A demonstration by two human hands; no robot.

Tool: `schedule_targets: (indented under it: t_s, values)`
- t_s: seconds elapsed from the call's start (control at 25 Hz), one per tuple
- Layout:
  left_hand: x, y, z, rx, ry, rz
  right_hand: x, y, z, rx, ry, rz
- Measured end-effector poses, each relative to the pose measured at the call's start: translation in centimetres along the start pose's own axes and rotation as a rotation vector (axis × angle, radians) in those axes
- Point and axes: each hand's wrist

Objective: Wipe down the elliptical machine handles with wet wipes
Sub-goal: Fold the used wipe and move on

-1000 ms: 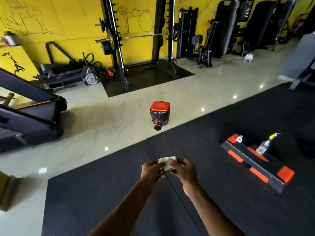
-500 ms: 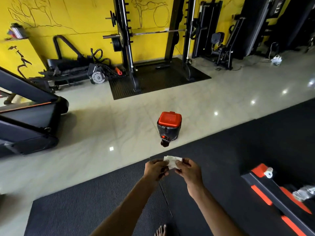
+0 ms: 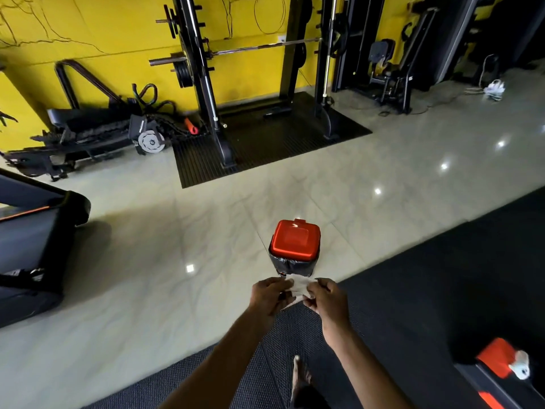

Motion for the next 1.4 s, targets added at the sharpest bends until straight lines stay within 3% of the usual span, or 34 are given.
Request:
schedule_targets:
  t_s: [0.4,0.76,1.12,1.4]
  values:
    - [21.9,-7.3,-5.1,0.085,-0.059,0.125,19.9,10.1,-6.1,-0.028,-0.066,-0.172]
    - [41.1,-12.2,-4.6,0.091,0.03,0.239,34.7,13.6,-14.8,-0.068,-0.185,-0.191]
    - [52.4,-13.1,-4.0,0.15,0.094,0.331,43.8,14.6,-19.4,0.023,-0.3,-0.306]
    - [56.4,-13.1,-4.6,0.126,0.1,0.362,47.7,15.0,-20.7,0.026,-0.33,-0.314]
Point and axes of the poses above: each hand's wrist, its own x-axis towards the middle knuckle, its own z-axis out of the back of the hand, y = z × x, and after that the axes turned 10 degrees about -z, right-handed
